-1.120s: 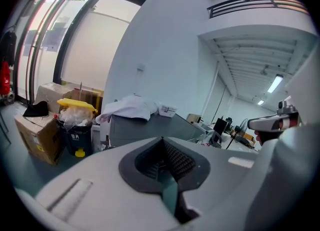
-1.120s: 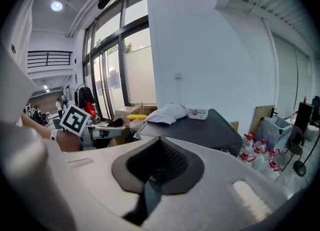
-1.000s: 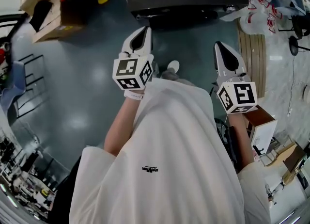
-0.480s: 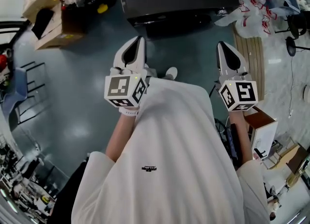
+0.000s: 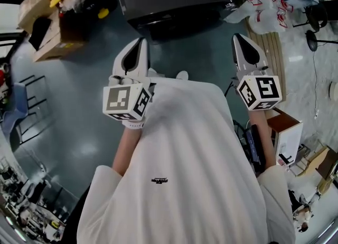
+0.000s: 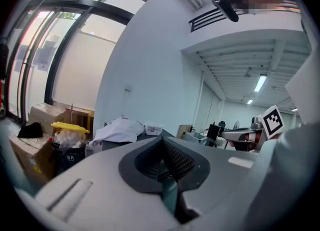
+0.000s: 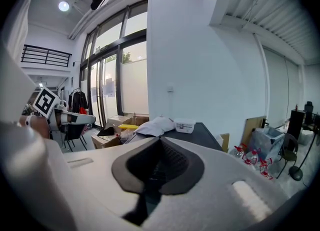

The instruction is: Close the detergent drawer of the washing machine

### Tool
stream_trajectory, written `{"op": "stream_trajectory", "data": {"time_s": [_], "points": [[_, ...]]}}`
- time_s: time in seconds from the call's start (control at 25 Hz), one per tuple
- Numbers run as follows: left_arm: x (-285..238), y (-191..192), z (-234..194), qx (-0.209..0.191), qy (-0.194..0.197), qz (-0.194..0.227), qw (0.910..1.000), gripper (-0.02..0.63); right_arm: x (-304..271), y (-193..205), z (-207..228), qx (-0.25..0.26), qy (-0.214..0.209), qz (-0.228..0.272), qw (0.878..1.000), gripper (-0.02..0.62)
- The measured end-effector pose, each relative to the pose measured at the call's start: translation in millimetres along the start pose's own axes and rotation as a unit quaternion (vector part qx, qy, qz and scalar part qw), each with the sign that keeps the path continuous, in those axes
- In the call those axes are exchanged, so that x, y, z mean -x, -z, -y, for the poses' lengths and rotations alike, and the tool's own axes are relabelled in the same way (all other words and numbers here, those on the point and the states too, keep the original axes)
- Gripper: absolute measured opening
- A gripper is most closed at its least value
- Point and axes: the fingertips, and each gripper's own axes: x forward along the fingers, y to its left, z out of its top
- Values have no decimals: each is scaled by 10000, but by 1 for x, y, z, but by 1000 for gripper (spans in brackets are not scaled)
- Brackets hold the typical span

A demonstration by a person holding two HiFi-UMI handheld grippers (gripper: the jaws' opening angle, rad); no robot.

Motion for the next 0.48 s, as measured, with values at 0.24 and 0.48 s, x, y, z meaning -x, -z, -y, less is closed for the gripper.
{"op": "stream_trajectory", "data": {"time_s": [0.24, 0.48], "points": [[3, -3, 0, 151, 49, 44, 9999, 18, 1, -2, -7, 59, -22, -2, 10000, 2], [0, 6, 6, 173, 203, -57, 9996, 18, -1, 5, -6, 149, -142, -110, 9997, 2]]}}
